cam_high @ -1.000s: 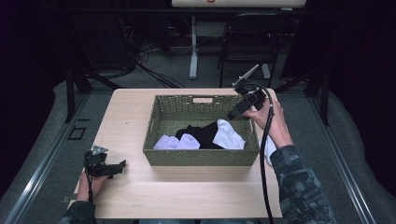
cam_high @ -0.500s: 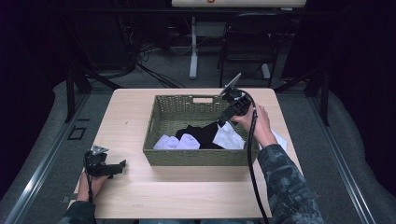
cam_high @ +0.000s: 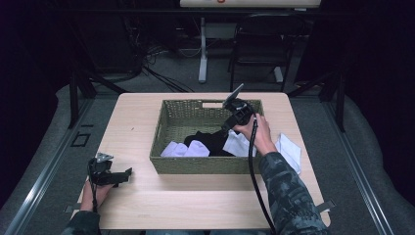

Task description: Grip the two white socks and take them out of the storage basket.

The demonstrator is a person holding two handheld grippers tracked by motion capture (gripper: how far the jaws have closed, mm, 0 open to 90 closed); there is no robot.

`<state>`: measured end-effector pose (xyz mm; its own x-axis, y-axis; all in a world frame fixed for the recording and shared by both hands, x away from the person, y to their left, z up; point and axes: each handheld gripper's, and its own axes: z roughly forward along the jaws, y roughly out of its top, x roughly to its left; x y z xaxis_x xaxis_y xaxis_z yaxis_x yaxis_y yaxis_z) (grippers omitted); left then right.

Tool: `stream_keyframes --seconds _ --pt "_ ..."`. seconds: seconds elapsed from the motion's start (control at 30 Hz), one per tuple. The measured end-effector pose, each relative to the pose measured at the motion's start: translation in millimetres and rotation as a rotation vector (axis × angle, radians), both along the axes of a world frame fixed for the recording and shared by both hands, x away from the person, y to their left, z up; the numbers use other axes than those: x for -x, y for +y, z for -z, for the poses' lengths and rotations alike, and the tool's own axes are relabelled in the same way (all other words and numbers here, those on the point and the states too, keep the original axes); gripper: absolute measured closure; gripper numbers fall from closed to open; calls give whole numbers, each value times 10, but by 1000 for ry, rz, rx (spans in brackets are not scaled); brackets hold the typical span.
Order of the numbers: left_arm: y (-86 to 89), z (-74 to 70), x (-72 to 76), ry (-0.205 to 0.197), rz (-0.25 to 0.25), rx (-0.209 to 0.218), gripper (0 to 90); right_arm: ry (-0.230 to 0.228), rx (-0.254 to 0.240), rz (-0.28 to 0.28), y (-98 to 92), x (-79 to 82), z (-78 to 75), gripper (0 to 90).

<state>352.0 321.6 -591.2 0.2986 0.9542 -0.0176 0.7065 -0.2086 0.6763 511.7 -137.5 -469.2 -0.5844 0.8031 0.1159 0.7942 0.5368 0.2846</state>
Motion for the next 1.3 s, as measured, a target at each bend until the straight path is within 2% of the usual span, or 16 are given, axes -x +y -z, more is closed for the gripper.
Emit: stream_keyframes --seconds 0.17,0.23,0.57,0.73,0.8,0.83,0.87,1.07,1.23,1.3 --pt "0 0 0 0 0 0 10 -3 -31 22 13 -26 111 178" --pt "0 1 -1 0 1 1 10 -12 -43 54 22 -24 164 195" --pt "1 0 -1 0 2 1 10 24 -47 90 9 -83 357 290" --pt "1 0 -2 0 3 0 10 14 -62 129 5 -97 441 338" --pt "1 0 -2 0 2 0 10 16 -63 142 -2 -102 469 392" --pt "2 0 -2 0 3 0 10 27 -47 132 -11 -111 472 439" --pt "1 0 -2 0 3 0 10 23 -57 153 -4 -104 499 478" --pt "1 0 -2 0 2 0 10 39 -22 160 -9 -115 521 773" --pt "2 0 -2 0 3 0 10 37 -16 168 -35 -102 468 816" --pt "1 0 -2 0 2 0 10 45 -13 150 -64 -98 397 817"
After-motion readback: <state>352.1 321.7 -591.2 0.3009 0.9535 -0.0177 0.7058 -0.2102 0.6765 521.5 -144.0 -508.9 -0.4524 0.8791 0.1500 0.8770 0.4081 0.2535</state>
